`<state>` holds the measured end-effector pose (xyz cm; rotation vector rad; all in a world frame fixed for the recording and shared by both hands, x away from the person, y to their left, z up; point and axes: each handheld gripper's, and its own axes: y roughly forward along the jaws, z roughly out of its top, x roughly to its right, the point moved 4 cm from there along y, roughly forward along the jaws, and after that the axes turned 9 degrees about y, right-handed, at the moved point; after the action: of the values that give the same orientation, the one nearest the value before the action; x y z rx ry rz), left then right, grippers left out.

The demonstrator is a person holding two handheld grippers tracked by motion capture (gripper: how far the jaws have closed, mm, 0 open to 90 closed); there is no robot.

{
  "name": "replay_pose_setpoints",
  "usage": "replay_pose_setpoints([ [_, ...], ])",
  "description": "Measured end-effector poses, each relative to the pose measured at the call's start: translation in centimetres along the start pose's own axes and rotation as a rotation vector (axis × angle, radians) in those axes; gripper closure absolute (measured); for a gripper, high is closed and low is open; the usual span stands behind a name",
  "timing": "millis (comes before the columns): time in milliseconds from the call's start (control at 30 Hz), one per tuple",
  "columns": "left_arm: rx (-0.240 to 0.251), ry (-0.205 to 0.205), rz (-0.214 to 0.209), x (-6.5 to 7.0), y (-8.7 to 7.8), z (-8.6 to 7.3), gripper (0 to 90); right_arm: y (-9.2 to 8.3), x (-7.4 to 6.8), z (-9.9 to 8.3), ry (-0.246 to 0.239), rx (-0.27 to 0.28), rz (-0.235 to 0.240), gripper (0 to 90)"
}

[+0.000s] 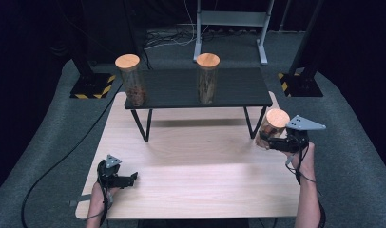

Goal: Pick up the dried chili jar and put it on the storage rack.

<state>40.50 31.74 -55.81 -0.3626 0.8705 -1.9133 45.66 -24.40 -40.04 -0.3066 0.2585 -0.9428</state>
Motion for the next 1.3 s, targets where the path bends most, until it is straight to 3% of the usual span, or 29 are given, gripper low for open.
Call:
replay_pose_setpoints([
  [1300,0.0,0.001,-0.002,0.0,0.0,0.0,0.0,-1.1,-1.3,5.9,-0.059,0.007,0.027,24.4],
])
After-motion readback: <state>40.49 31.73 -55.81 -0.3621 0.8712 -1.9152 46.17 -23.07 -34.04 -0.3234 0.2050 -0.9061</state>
